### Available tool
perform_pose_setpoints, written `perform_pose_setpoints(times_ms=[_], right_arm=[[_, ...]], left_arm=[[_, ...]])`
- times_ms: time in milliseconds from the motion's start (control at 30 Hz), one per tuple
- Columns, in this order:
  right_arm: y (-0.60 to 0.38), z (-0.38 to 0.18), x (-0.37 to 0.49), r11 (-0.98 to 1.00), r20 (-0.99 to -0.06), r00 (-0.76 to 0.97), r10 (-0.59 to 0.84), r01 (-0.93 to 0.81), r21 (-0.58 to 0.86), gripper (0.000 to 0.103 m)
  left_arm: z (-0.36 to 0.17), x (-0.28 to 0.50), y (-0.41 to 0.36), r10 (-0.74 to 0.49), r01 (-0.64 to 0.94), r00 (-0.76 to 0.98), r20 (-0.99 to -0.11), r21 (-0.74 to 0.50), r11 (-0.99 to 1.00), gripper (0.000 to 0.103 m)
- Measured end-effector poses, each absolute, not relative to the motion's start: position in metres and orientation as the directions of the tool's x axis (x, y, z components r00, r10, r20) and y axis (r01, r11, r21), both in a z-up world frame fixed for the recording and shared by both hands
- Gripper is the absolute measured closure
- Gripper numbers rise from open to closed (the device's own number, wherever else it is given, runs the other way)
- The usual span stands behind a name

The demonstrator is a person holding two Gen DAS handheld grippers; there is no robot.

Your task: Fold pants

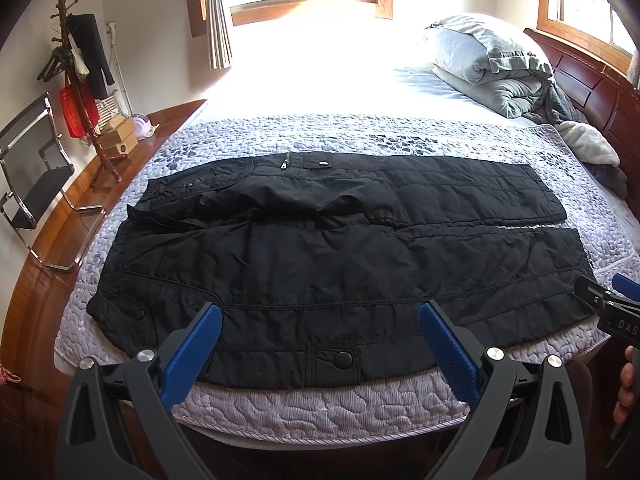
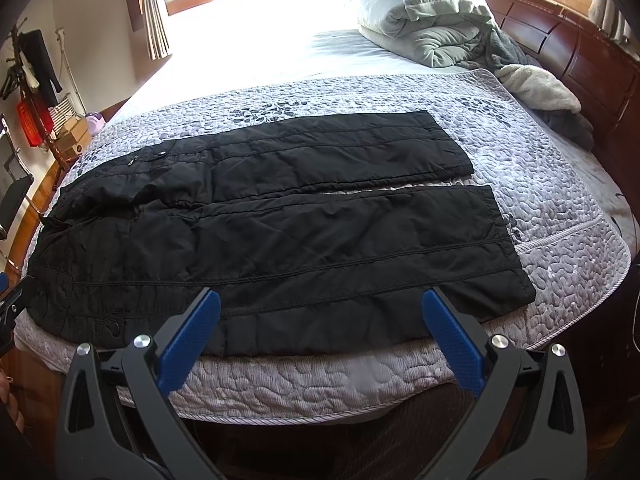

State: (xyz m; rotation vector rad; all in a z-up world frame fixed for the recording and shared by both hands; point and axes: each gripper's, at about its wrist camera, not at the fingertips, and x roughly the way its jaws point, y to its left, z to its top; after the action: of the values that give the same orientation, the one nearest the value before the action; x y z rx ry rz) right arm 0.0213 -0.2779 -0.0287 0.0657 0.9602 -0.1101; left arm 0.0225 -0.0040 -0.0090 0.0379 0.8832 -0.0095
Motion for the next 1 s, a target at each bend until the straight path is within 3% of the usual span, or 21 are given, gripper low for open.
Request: perform_pose_setpoints(times_ms=[700,1000], right_arm=[[-0.277,-0.044,0.04,0.994,-0.841,0.539,-0.049,0.105,0.009,0.002],[-0.288,-0.052,0.122,0.985,-0.833,0.526,0.172,-0.072,0.158,0.002]], left_arm=[[-0.019,0.039,-0.005,0.005,0.031,0.61,-0.792,0.03,0.999,0.004],[-0.029,0.107,-0.009,-0.068,0.065,0.54,-0.839,-0.039,0.997,0.004]])
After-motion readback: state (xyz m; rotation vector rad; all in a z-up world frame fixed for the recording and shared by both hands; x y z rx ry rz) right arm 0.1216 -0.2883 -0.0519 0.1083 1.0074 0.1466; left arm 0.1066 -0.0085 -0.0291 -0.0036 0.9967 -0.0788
